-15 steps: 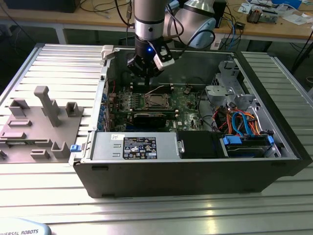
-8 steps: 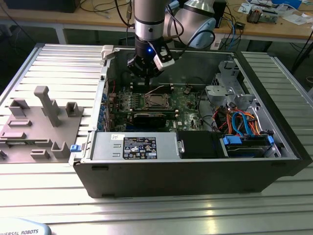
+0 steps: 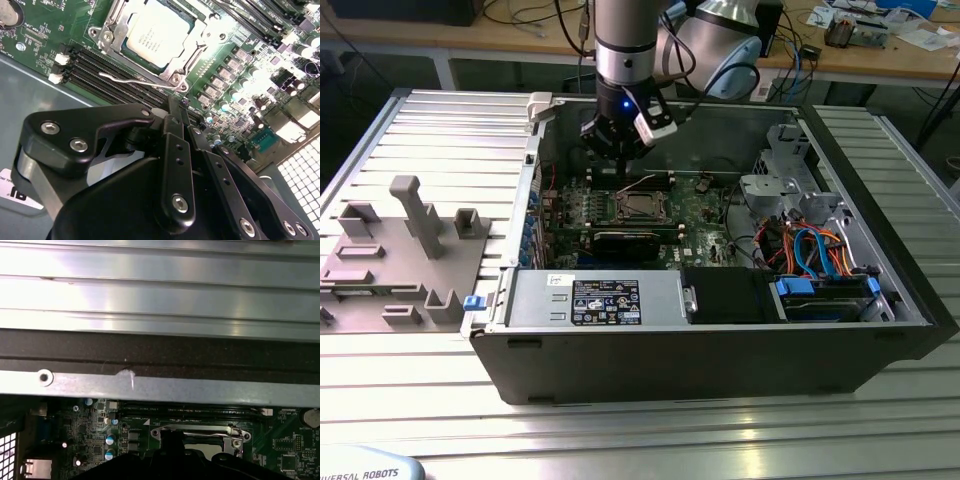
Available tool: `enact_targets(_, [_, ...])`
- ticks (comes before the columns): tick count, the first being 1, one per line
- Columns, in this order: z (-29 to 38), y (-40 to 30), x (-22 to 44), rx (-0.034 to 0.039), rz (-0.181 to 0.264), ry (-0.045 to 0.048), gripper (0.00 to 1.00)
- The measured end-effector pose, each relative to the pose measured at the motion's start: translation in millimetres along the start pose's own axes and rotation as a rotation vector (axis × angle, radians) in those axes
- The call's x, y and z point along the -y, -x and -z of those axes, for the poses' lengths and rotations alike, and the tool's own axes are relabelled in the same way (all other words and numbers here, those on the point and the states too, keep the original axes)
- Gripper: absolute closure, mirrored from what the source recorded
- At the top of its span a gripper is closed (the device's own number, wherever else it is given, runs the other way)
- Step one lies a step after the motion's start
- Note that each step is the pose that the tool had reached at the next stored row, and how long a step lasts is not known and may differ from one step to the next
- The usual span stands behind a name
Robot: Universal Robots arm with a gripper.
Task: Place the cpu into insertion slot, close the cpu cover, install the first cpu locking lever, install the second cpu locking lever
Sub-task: 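Install the first cpu locking lever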
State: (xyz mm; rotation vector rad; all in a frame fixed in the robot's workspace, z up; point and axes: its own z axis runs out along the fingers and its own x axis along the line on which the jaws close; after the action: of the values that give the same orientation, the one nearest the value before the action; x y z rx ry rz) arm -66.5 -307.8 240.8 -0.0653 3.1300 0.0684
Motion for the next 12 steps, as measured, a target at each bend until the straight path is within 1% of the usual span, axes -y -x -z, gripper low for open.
enact_targets(12, [-2.0, 2.7, 0.1, 0.0001, 0.000, 0.0000, 0.89])
